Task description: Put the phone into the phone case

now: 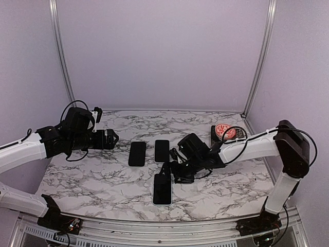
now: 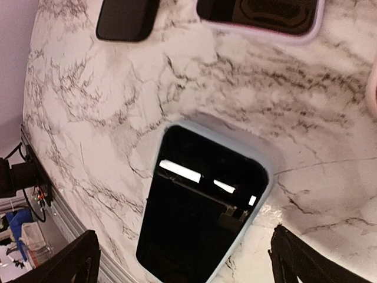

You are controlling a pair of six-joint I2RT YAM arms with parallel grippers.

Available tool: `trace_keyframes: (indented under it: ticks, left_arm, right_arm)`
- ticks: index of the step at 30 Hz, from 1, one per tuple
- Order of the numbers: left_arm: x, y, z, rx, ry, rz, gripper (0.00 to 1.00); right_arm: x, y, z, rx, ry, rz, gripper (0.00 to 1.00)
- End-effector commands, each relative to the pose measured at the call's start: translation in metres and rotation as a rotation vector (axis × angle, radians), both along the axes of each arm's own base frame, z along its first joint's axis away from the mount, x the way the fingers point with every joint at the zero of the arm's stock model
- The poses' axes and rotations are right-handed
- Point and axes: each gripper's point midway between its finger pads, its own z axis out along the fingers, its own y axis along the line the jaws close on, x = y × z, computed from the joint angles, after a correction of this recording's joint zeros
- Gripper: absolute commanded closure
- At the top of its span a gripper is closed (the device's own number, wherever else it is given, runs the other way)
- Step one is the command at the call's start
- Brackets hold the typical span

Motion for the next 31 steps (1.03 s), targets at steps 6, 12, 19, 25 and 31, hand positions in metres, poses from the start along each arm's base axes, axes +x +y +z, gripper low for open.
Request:
trace_keyframes:
  ticks: [6,12,19,25,31]
  left_arm:
    - [0.029,0.019,0.046,0.071,-0.057,-0.031,0.01]
    - [0.070,0.090,0.042,0.085,-0.083,0.241,0.01]
    - [0.074,0.154,0.076,0.103,-0.489,0.402,0.01]
    - [0.075,0.198,0.045,0.221,-0.501,0.536,0.01]
    - [0.074,0.200,0.029,0.187,-0.503,0.511,0.01]
  right_arm:
    - [0.084,-0.077,0.123,-0.205,-0.458,-0.103,0.01]
    - [0.148,-0.225,0.160,-0.320,-0.762,-0.444,0.01]
    - [0.148,-0.363,0.177,-0.519,-1.075,-0.745,0.01]
    - [0.152,-0.398,0.163,-0.529,-1.037,-0.894,0.01]
    - [0.146,-0.414,0.142,-0.562,-0.990,-1.009,0.01]
